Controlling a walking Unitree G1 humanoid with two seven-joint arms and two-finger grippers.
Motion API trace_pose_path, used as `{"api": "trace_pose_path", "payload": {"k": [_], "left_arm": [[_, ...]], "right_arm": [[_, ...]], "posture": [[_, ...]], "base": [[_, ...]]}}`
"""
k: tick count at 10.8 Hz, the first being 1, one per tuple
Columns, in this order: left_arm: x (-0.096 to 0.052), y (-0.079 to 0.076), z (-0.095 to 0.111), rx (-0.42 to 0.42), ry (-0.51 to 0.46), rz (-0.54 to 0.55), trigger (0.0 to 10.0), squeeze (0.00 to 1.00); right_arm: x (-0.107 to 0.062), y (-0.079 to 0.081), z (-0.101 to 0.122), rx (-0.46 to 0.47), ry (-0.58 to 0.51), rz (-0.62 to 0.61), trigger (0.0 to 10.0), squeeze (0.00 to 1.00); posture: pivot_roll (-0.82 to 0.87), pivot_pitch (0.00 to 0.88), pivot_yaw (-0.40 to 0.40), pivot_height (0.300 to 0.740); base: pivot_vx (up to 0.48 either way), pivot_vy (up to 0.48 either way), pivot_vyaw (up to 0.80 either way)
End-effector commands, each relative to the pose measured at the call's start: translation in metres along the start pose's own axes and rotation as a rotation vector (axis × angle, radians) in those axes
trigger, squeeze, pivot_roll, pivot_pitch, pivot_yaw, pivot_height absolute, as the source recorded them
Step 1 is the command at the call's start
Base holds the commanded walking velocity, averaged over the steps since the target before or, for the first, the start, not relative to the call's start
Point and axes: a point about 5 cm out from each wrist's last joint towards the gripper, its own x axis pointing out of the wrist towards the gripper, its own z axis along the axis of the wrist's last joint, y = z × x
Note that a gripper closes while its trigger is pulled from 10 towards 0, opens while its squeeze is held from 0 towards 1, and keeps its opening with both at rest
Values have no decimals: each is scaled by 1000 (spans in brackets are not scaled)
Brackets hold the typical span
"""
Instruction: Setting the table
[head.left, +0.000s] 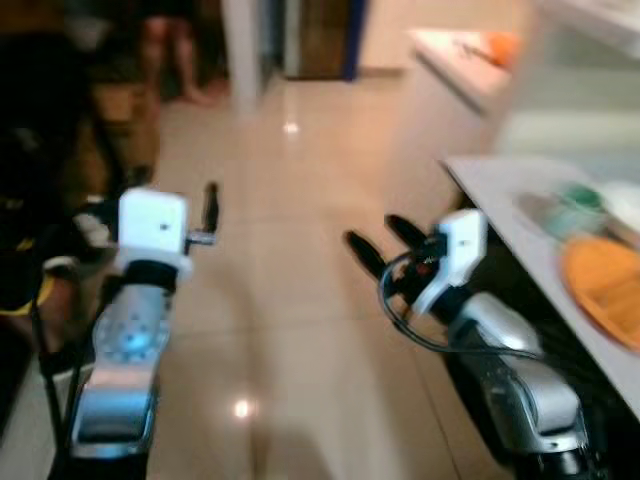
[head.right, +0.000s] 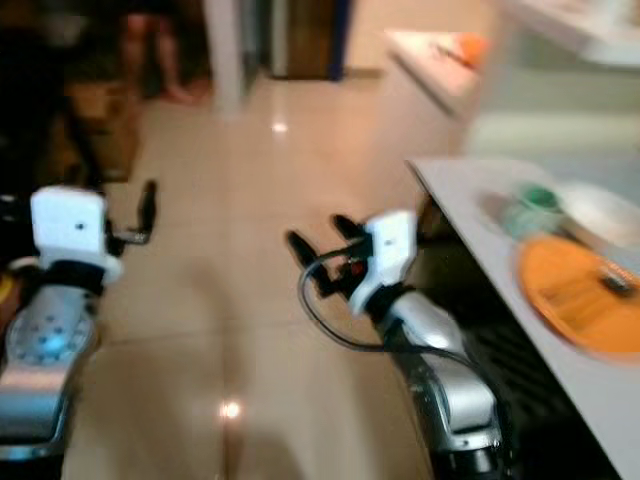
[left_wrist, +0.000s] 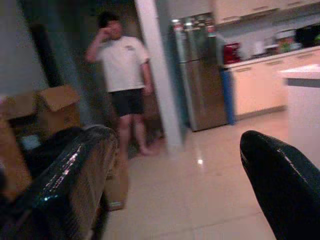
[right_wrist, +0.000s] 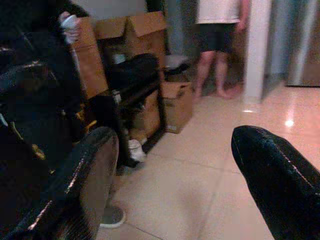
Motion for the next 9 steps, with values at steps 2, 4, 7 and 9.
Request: {"api": "trace_pose_path", "payload": {"k": [2,4,7,9], "left_arm": [[7,-4,12,-20,-52,-19,10000,0],[7,-6,9,-16,-45,-28,10000,0],[5,-3,6,-5,-35,-22,10000,0],[10,-6,11,-12,-57,-30,10000,0]], "right_arm": [[-3,-22,10,8,-60,-148,10000,0],[-2,-25,18,-8,-109,-177,10000,0],[4,-24,18,-7,-117,-186,10000,0],[5,-27,13,-31,-100,-197,10000,0]], "posture": [[4,0,-50,740],[10,0,-50,740],[15,0,-55,740],[16,0,-57,740]], "base": [[439,0,0],[465,0,0],[472,0,0],[480,0,0]]}}
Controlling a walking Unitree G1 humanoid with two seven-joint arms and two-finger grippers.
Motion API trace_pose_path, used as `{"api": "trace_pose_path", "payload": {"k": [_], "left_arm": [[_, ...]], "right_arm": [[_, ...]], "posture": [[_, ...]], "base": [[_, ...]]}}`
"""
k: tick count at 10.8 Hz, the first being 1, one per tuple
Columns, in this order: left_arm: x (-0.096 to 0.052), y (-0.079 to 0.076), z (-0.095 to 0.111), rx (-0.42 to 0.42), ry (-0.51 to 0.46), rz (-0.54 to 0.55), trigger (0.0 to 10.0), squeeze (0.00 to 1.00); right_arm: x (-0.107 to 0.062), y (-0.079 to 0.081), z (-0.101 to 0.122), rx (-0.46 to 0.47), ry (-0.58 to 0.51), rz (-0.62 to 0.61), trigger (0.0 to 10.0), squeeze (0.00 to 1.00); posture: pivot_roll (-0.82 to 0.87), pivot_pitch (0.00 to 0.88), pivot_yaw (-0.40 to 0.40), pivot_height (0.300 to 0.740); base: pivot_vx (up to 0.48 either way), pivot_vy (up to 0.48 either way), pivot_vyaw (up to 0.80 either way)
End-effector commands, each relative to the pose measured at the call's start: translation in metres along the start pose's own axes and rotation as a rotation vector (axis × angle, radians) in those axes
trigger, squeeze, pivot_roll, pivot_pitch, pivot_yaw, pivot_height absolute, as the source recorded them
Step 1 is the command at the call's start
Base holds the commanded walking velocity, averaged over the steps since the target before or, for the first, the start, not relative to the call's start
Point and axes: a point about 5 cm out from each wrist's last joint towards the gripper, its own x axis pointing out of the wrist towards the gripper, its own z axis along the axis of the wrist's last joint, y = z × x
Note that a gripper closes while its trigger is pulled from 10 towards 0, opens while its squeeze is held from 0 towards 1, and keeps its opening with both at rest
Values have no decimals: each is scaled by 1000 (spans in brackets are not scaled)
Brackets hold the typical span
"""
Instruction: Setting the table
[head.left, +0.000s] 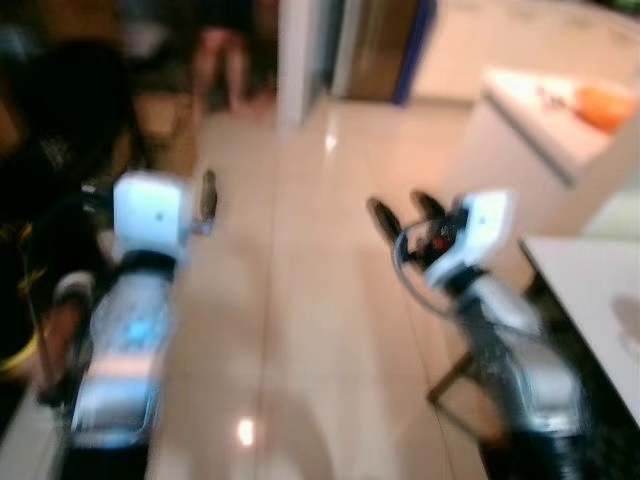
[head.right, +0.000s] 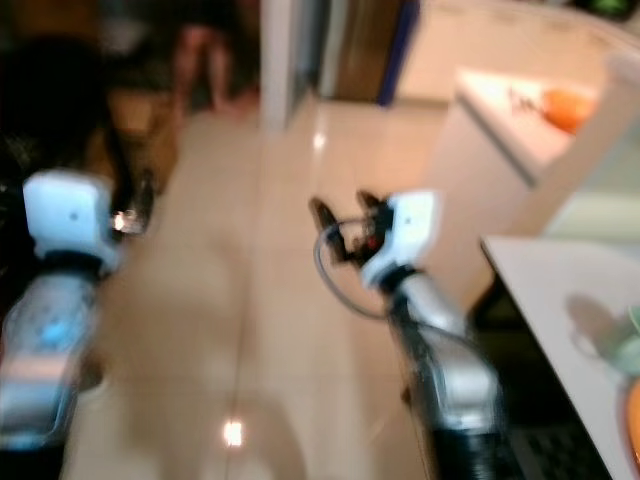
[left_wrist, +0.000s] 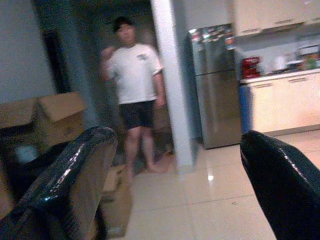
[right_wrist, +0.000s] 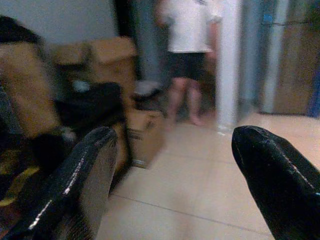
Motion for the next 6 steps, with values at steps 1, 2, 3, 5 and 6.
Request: {"api": "trace_pose_path", "payload": {"k": [1,2,3,5,6], "left_arm": [[-1,8,0,16,1,21,10000,0],[-2,5,-2,11,6,13,10000,0],[2,1,1,12,-10,-11,10000,0],[1,4,-1,10,0,3,10000,0],[-1,2,-1,7,3,-5,10000,0]], "right_arm": [[4,10,4,-4,-23,35,10000,0],[2,9,4,-3,-25,30,10000,0],[-1,2,2,5,-19,-3,10000,0],[2,9,2,-5,-17,24,10000,0],[-3,4,1,1,-6,4,10000,0]], "posture": [[11,0,-55,740],[2,0,-45,740],[11,0,-46,740],[1,0,-47,740],[11,0,-50,740]], "base": [[480,0,0],[480,0,0],[480,0,0],[480,0,0],[480,0,0]]}}
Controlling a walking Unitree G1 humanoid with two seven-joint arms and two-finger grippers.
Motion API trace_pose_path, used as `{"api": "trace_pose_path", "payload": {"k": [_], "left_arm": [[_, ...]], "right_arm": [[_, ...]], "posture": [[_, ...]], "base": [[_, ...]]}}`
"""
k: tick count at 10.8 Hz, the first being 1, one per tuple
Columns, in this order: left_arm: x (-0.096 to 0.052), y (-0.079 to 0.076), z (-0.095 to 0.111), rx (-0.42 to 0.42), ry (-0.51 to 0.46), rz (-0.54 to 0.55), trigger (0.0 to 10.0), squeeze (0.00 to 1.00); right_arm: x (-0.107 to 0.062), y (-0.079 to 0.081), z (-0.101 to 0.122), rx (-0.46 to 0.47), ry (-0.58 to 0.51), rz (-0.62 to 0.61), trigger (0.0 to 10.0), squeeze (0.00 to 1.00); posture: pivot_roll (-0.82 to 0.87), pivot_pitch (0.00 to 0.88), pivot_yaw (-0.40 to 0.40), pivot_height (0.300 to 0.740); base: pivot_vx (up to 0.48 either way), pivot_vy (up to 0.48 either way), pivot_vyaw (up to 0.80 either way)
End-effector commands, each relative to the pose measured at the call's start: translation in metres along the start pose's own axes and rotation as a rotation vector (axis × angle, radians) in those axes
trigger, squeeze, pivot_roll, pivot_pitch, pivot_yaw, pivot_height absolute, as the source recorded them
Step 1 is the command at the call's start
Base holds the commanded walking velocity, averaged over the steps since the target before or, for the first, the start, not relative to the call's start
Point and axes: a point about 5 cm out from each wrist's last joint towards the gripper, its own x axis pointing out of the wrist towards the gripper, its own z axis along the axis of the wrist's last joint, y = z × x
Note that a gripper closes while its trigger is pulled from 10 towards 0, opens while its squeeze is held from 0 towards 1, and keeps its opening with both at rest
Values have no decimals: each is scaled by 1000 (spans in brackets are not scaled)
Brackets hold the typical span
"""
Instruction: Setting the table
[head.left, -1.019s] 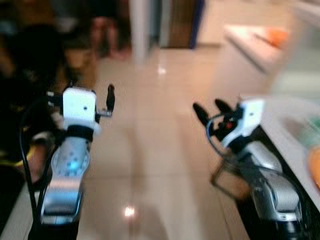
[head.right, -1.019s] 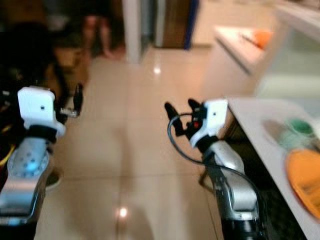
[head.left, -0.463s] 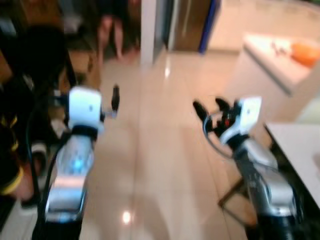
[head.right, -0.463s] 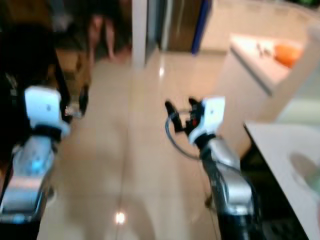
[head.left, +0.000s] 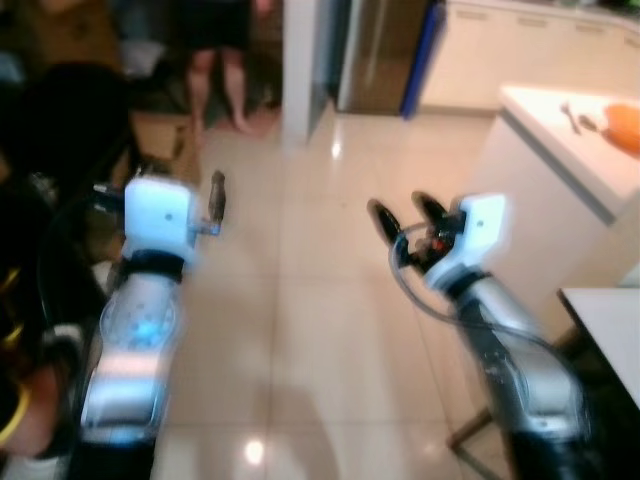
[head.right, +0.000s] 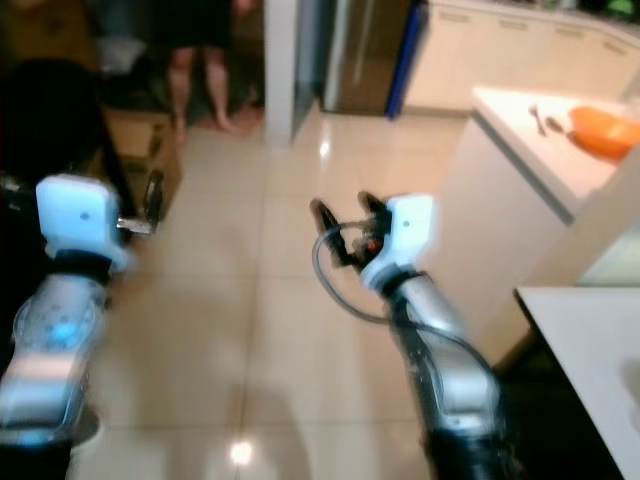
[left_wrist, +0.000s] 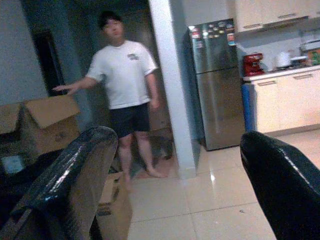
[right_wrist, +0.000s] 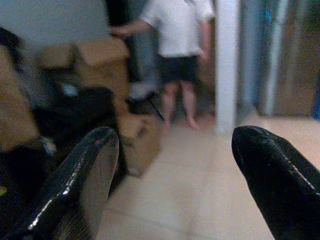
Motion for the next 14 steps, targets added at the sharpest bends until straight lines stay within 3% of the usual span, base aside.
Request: {"api": "trace_pose_path", "payload": {"k": [1,6,11,14], "left_arm": [[0,8,4,20,-17,14,10000,0],[-5,10,1,28,-3,13,10000,0],[-9,9,-4,27,14,4,10000,0],[-8,12,-2,35,8,7,10000,0]], "right_arm": [[6,4,5,7,-20,13,10000,0],[9,10,4,14,-21,19,10000,0],[8,11,7,10,-30,25,10000,0],[14,15,12,6,-57,39,10000,0]], "posture": [[18,0,-60,740],[17,0,-64,740],[18,0,-60,740],[27,0,-66,740]], "base": [[480,0,0],[480,0,0],[480,0,-754],[480,0,0]]}}
